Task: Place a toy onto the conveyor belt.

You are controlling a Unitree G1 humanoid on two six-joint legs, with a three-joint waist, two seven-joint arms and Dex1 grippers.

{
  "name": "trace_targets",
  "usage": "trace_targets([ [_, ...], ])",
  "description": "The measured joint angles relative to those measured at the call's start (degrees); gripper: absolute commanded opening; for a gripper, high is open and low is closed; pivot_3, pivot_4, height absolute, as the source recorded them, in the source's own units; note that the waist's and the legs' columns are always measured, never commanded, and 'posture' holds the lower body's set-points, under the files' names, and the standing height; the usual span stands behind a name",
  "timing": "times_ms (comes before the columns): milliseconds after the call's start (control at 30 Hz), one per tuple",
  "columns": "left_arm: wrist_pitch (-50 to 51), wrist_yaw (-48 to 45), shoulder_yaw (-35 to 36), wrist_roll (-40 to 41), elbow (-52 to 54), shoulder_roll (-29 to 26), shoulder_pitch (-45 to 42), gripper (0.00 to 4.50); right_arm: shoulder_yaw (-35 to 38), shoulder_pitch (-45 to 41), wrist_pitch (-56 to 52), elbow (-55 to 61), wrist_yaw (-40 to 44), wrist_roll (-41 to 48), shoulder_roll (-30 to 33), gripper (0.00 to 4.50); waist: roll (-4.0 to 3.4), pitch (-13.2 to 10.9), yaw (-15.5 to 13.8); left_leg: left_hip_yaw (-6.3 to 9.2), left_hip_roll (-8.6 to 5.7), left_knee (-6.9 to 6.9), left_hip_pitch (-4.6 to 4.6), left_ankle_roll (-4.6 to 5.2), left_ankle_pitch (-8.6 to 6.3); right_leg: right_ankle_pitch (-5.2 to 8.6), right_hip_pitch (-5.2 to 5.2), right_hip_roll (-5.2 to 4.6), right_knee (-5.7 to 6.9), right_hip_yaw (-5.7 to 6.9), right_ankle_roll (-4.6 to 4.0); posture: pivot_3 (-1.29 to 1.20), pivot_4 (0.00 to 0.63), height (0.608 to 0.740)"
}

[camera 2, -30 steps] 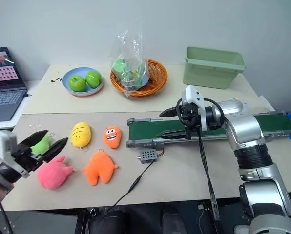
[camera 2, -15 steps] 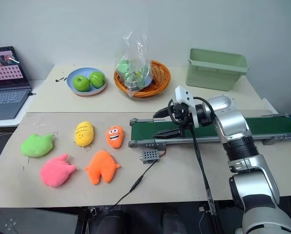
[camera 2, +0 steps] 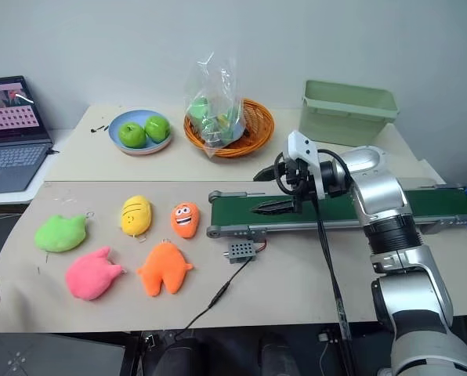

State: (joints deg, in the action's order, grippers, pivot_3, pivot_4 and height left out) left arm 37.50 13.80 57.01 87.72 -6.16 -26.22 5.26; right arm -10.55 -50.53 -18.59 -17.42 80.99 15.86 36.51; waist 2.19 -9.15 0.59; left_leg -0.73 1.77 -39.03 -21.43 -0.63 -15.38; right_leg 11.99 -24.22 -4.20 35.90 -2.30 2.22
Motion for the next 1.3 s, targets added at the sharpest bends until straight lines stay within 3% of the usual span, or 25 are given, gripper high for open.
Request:
trace_targets([
  [267, 2.6, -7.6, -4.5, -4.9, -18.1, -7.2, -11.4, 4.46, 0.5, 0.1, -1.3, 2.4, -0.4, 0.0, 2.6, 4.5, 0.05, 0.0, 0.3, -0.01, 0.0, 0.06, -0.02, -0.01, 0.0, 0.0, -0.04, 0.01, -0.03, 0.01, 0.0, 0.0, 0.15, 0.74],
  [700, 1.4, -18.6, -6.6, -15.7, -35.6, -8.7, -23.3, 4.46, 2.3, 2.4, -5.2, 8.6, -2.8, 0.2, 6.2, 4.5, 0.02, 0.0, 0.1, 0.01, -0.01, 0.11, 0.0, -0.02, 0.01, 0.0, -0.04, -0.03, -0.01, 0.03, 0.0, 0.0, 0.15, 0.74],
  [800, 1.1, -20.1, -6.4, -17.4, -37.5, -9.0, -24.1, 3.73, 2.4, 2.4, -5.6, 9.3, -3.4, 0.2, 6.7, 4.5, -0.01, 0.0, 0.1, 0.01, -0.01, 0.1, 0.02, -0.02, 0.01, 0.0, -0.03, -0.05, 0.01, 0.03, 0.0, 0.0, 0.15, 0.74],
  [1067, -3.9, -21.4, -4.7, -21.6, -40.0, -8.8, -25.1, 0.93, 2.4, 2.9, -5.8, 10.1, -4.1, 0.2, 7.2, 4.5, 0.0, 0.0, 0.2, 0.01, 0.0, 0.11, -0.09, -0.02, 0.01, 0.0, -0.1, -0.05, -0.05, 0.04, 0.01, 0.0, 0.15, 0.74],
  [1133, -6.0, -23.2, -2.8, -21.1, -36.0, -7.2, -25.1, 0.25, 2.4, 3.0, -5.8, 10.1, -4.3, 0.2, 7.2, 4.5, 0.06, 0.0, 0.3, 0.03, 0.02, 0.1, -0.2, -0.03, 0.01, 0.0, -0.17, -0.07, -0.04, 0.06, 0.01, 0.0, 0.15, 0.74],
  [1300, -5.9, -27.3, -0.7, -15.5, -18.2, -4.8, -25.5, 0.25, 2.4, 3.0, -5.8, 10.1, -4.8, 0.1, 7.1, 4.5, 0.16, -0.1, 0.2, 0.09, 0.0, 0.09, -0.32, -0.05, 0.02, -0.01, -0.2, -0.13, -0.1, 0.1, 0.02, 0.0, 0.15, 0.74],
])
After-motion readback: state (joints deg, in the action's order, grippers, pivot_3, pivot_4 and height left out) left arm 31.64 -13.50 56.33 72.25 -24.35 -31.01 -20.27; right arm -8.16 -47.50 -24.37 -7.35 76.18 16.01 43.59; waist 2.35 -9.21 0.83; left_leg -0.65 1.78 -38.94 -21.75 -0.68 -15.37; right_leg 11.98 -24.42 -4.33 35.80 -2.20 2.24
